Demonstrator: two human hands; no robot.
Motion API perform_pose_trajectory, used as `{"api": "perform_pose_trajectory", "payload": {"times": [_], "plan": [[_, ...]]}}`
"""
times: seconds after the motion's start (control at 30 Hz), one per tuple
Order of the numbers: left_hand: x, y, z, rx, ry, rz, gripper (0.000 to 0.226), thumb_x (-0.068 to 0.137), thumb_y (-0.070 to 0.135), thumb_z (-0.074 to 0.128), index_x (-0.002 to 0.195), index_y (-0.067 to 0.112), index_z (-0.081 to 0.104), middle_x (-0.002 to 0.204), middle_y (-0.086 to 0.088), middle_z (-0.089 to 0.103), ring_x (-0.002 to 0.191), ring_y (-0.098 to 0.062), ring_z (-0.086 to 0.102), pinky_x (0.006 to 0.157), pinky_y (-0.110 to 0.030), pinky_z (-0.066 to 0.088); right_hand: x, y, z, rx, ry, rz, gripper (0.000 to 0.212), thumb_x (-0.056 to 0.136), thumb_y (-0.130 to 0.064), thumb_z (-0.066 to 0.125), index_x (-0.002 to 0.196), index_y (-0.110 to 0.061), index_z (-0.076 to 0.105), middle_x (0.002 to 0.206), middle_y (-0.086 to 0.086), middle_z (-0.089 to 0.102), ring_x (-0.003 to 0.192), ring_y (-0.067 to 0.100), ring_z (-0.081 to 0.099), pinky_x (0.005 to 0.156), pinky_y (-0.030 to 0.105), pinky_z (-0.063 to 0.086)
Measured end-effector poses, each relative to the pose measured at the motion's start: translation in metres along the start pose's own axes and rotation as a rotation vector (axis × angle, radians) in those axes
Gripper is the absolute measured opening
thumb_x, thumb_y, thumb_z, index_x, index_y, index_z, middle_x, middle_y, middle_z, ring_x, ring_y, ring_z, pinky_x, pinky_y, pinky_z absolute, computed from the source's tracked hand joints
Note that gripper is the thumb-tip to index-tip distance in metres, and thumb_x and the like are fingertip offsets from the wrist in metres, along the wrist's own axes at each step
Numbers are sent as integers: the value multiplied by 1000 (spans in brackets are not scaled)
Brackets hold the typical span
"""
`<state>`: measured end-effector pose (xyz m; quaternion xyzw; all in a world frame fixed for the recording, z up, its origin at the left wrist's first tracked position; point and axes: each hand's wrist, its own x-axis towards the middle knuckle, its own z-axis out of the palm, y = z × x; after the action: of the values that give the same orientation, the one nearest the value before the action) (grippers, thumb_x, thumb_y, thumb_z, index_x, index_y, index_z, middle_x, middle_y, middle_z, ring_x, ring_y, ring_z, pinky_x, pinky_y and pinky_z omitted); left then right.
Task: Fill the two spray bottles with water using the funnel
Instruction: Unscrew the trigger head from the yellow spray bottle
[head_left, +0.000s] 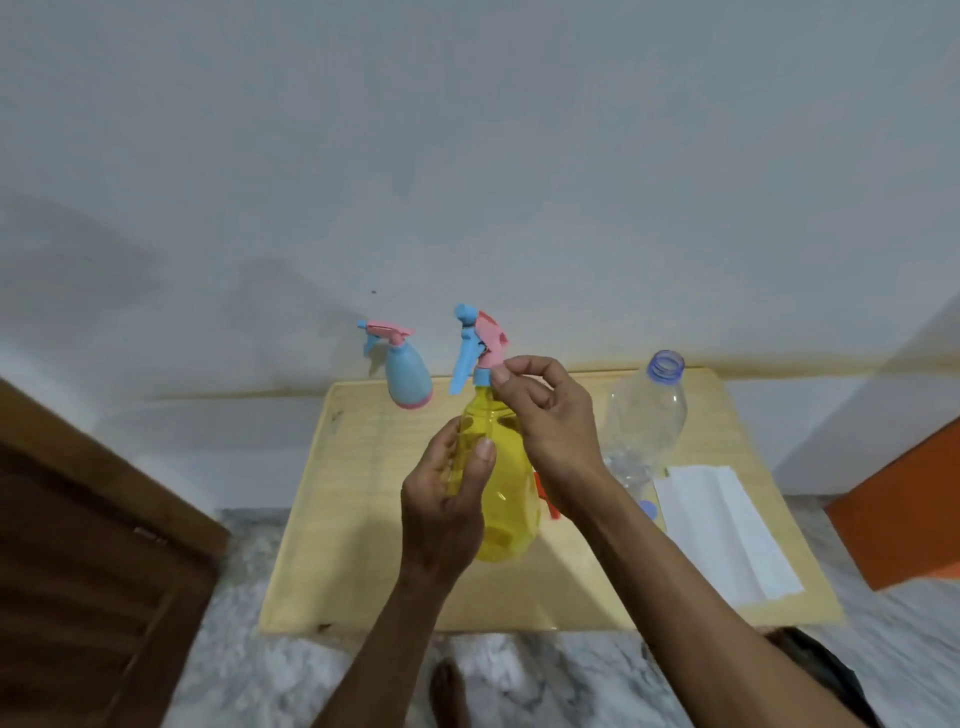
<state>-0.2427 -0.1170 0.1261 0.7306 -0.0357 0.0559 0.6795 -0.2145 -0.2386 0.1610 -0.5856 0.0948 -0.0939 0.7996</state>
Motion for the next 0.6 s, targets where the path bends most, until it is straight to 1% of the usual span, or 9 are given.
{"api": "perform_pose_trajectory", "payload": {"times": [0.07, 0.13, 0.2, 0.27, 0.3, 0.37, 0.43, 0.5, 0.6], "plan": [[-7, 5, -3, -14, 27, 21, 31, 87, 48, 56, 114, 37, 67, 106, 7, 74, 97, -13, 69, 87, -49, 57, -7, 2, 3, -12, -18, -18, 26, 86, -27, 81, 104, -12, 68, 88, 9, 75, 79, 17, 65, 79, 40, 55], [-12, 8, -7, -28, 37, 46, 32, 91, 44, 55, 117, 31, 67, 109, 3, 74, 103, -17, 69, 89, -51, 56, -12, 2, 8, -46, -2, -55, 35, 76, -33, 87, 102, -16, 71, 98, 11, 75, 86, 18, 66, 84, 42, 57], [-15, 10, -10, -45, 51, 58, 30, 95, 38, 55, 120, 26, 67, 110, 1, 74, 104, -18, 69, 89, -46, 56, -14, 1, 11, -33, -1, -57, 32, 77, -29, 88, 100, -14, 72, 95, 11, 75, 84, 17, 67, 79, 38, 58], [-16, 12, -13, -70, 68, 63, 30, 96, 34, 55, 121, 23, 66, 110, 0, 74, 103, -17, 69, 88, -41, 55, -18, -4, 16, 15, -29, -29, 17, 87, -19, 80, 99, -12, 70, 86, 5, 75, 74, 11, 66, 69, 28, 54], [-16, 14, -15, -79, 72, 66, 32, 95, 36, 55, 122, 21, 66, 111, -2, 74, 104, -19, 69, 89, -42, 55, -19, -6, 19, 39, -46, -18, 11, 91, -17, 75, 100, -11, 70, 83, 2, 74, 70, 9, 65, 67, 25, 53], [-14, 17, -19, -94, 70, 59, 38, 93, 42, 57, 123, 21, 66, 113, -2, 73, 107, -22, 68, 92, -47, 55, -22, -9, 25, 63, -59, -7, 10, 96, -17, 69, 101, -9, 73, 78, -3, 73, 69, 8, 63, 67, 24, 54], [-12, 19, -25, -98, 64, 51, 36, 95, 42, 58, 123, 22, 66, 112, -1, 73, 107, -21, 69, 92, -48, 56, -22, -10, 32, 46, -70, -24, 12, 99, -18, 65, 99, -13, 76, 77, -5, 72, 70, 8, 63, 69, 24, 54], [-10, 21, -32, -96, 61, 52, 34, 96, 41, 58, 122, 22, 67, 110, 1, 74, 104, -19, 69, 89, -46, 57, -22, -9, 41, 17, -83, -49, 15, 100, -19, 62, 96, -20, 77, 78, -6, 73, 72, 8, 63, 71, 25, 54], [-5, 26, -46, -91, 75, 54, 37, 92, 41, 56, 122, 21, 67, 106, 5, 74, 99, -13, 69, 85, -40, 57, -22, -10, 58, 63, -84, -32, 13, 101, -19, 62, 102, -13, 73, 79, -4, 74, 71, 9, 65, 69, 25, 54]]}}
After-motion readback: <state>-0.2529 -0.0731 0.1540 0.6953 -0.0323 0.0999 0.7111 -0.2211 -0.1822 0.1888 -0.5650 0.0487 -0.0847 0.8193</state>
